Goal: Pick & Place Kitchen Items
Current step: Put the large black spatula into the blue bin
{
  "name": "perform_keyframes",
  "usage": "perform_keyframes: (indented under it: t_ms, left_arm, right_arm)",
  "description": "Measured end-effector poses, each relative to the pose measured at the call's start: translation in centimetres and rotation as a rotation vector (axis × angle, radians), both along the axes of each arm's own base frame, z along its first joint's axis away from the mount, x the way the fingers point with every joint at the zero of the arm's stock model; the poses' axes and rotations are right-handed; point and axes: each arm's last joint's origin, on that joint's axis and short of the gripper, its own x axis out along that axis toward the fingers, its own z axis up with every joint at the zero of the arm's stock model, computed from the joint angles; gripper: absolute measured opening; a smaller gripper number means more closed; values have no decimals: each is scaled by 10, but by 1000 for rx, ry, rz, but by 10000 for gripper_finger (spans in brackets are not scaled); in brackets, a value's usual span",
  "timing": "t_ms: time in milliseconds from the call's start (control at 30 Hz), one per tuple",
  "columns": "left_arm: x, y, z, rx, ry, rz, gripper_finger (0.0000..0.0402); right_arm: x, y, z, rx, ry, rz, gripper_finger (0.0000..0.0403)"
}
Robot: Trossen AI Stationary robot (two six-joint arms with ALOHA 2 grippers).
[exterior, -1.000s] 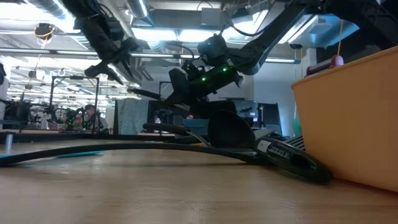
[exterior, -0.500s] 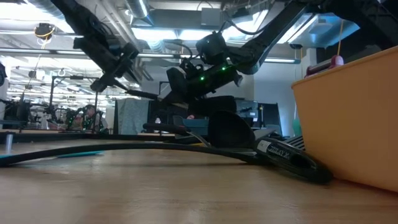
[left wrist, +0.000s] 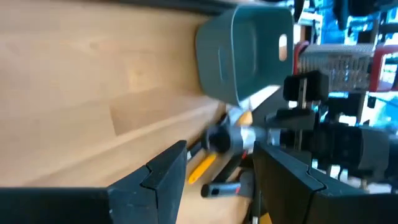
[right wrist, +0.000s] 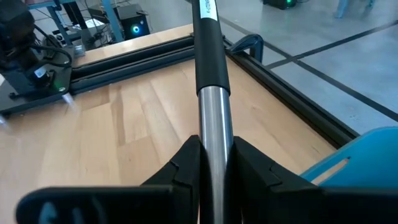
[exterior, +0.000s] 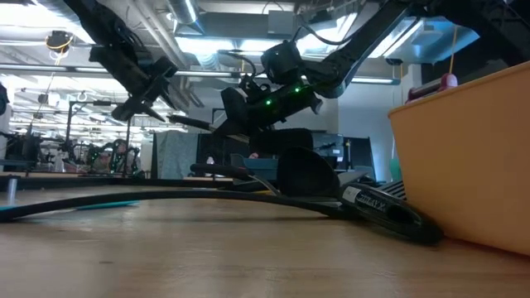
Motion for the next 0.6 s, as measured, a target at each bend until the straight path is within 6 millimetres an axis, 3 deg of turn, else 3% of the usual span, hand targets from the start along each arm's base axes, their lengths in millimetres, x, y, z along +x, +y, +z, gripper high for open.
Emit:
perform_keyframes:
  t_ms: [300, 600]
  left_arm:
    - [4, 3, -3, 1, -4, 1, 180]
    - [26, 16, -12, -25, -118, -49, 180]
  right_arm:
    - [1, 1, 2, -5, -18, 3, 67]
    - [1, 1, 3, -8, -26, 2, 67]
